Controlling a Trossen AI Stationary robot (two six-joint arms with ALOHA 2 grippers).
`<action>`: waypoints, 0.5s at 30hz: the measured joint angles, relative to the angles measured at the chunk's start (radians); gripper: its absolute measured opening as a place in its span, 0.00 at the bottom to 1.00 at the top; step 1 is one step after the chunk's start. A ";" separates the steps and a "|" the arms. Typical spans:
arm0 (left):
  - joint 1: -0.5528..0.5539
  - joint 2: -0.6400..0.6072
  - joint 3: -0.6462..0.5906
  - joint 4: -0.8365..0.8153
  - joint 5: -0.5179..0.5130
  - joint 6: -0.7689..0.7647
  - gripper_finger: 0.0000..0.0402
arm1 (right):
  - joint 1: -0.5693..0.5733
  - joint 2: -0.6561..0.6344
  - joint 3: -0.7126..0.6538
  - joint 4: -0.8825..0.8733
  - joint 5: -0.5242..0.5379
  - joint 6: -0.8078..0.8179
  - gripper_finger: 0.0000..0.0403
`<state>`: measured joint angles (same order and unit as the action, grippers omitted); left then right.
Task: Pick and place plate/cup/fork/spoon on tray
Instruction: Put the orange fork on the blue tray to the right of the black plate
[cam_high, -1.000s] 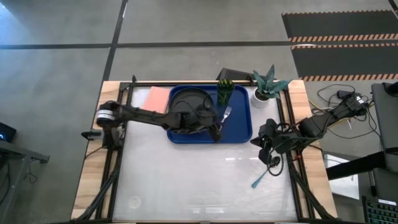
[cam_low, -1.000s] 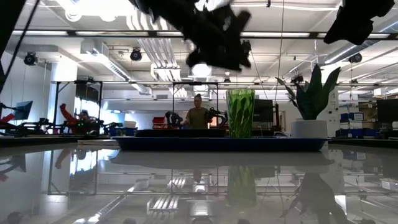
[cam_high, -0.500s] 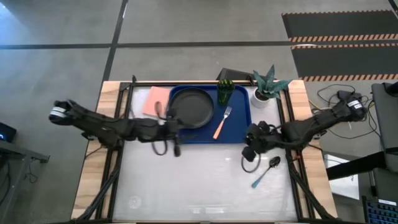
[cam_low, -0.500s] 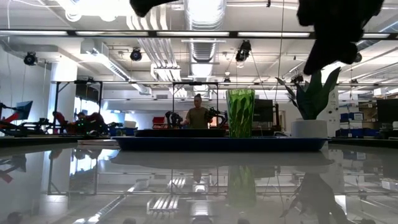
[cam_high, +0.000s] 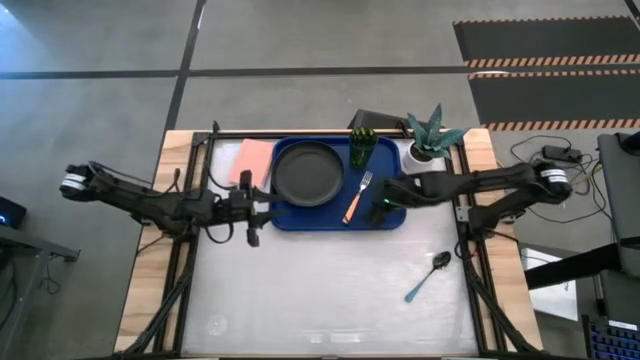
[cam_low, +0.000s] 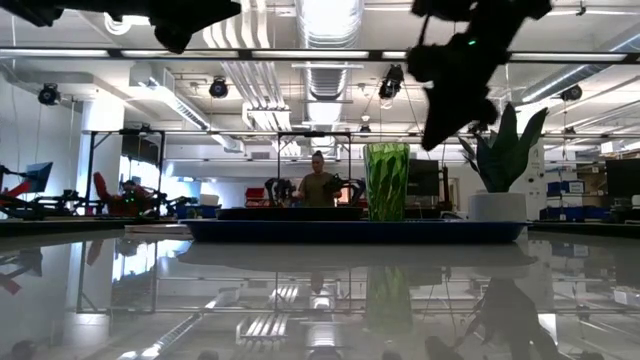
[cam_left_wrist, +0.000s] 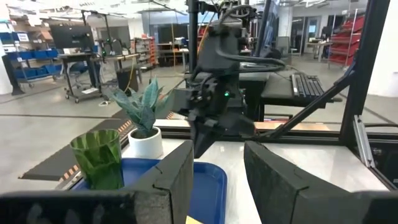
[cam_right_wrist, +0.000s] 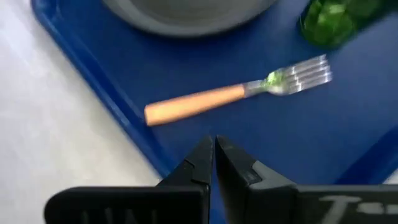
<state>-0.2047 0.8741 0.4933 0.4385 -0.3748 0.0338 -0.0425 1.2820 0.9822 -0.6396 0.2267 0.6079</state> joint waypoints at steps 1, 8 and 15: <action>0.000 -0.011 -0.011 0.002 0.000 0.000 0.31 | -0.015 0.028 0.021 0.003 -0.001 -0.021 0.02; 0.000 -0.064 -0.066 0.000 0.000 -0.002 0.31 | -0.062 0.240 0.180 0.002 -0.063 -0.133 0.02; 0.000 -0.074 -0.091 -0.003 0.000 -0.051 0.31 | -0.063 0.404 0.283 0.004 -0.105 -0.181 0.02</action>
<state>-0.2047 0.8005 0.4023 0.4355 -0.3748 -0.0171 -0.1055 1.6859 1.2649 -0.6358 0.1215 0.4268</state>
